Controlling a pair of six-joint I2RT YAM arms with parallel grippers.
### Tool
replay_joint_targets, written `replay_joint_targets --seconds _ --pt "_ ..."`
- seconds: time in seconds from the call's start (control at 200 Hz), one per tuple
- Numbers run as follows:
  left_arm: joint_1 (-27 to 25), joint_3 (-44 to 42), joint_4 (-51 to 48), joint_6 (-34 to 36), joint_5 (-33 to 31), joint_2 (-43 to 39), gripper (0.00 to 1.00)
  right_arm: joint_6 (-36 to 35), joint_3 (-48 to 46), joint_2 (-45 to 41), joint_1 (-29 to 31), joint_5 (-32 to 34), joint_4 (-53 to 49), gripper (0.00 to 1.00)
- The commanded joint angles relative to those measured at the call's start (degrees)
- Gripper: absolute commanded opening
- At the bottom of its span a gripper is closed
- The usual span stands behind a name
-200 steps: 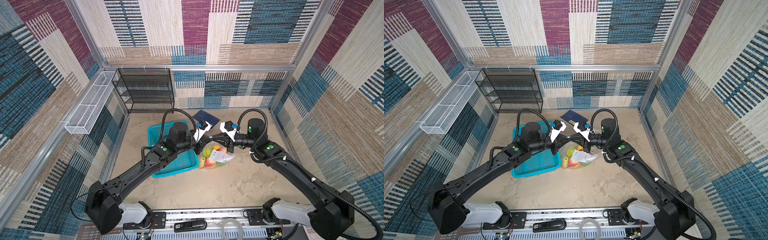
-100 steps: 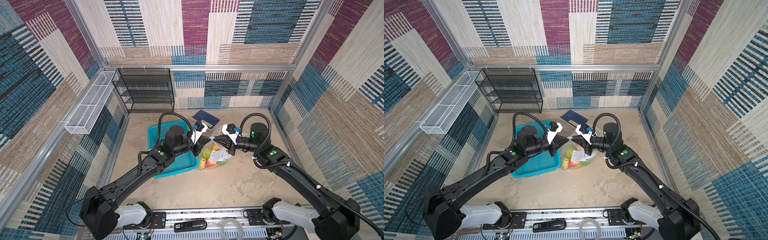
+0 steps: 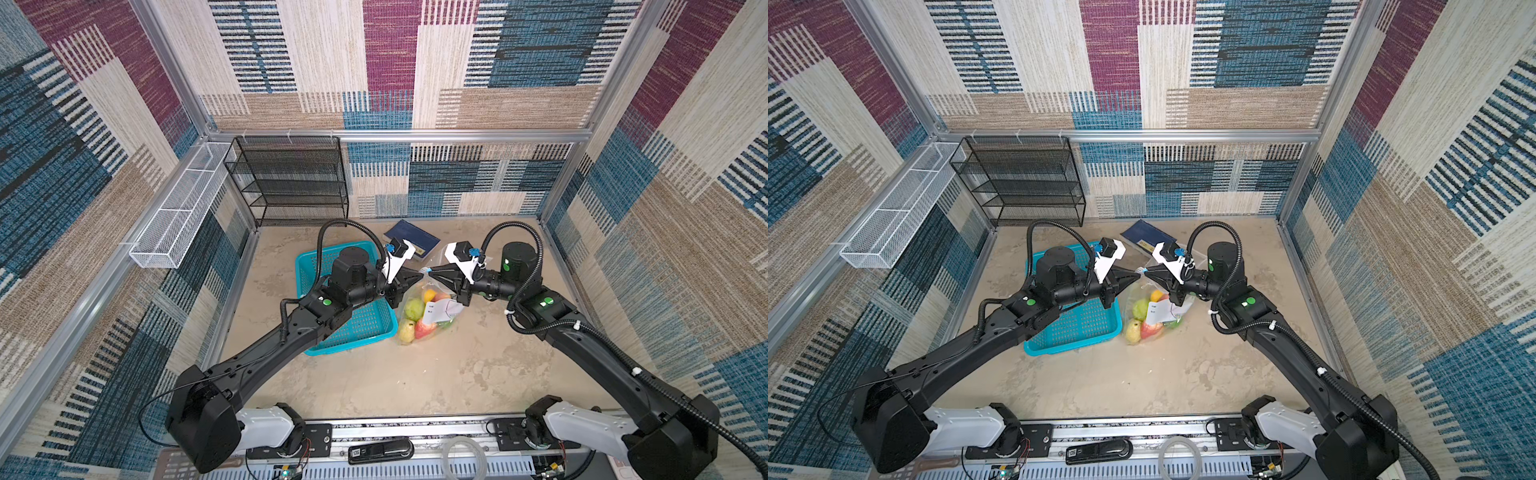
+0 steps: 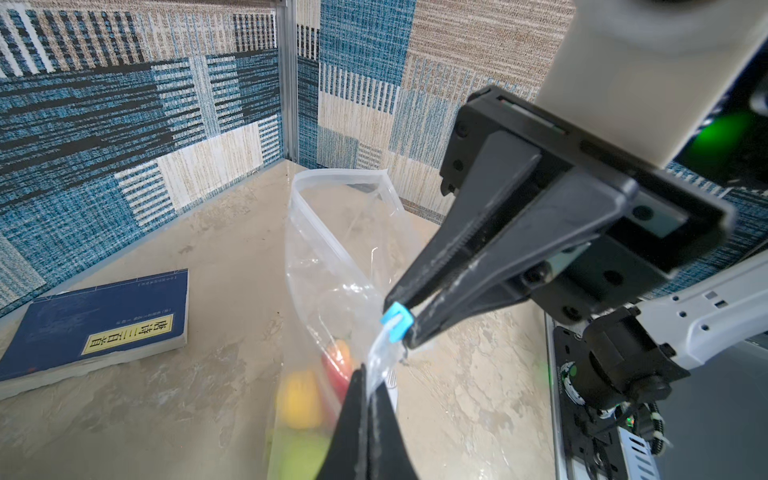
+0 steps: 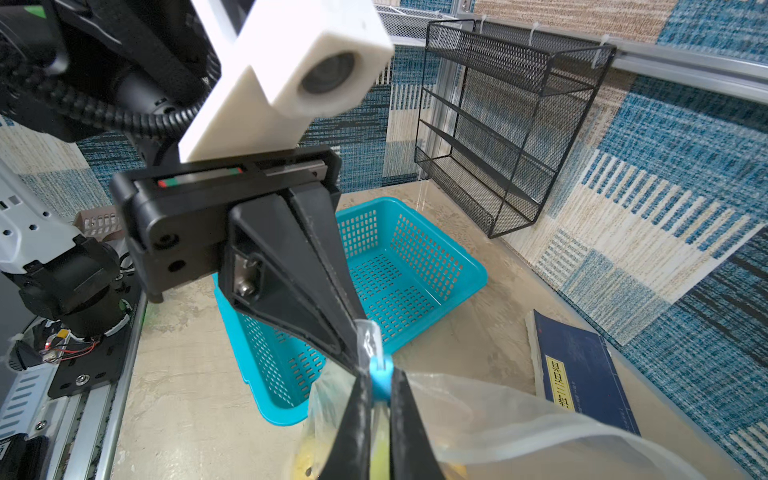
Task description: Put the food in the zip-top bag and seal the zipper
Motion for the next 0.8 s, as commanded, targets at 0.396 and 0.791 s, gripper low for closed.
replay_joint_targets --seconds 0.396,0.791 --pt "1.91 -2.81 8.36 -3.69 0.24 -3.9 0.4 0.61 -0.16 0.09 0.02 -2.68 1.06 0.05" --pt "1.9 0.55 9.41 -3.88 4.86 0.55 0.39 0.48 -0.46 -0.12 -0.02 -3.39 0.91 0.05"
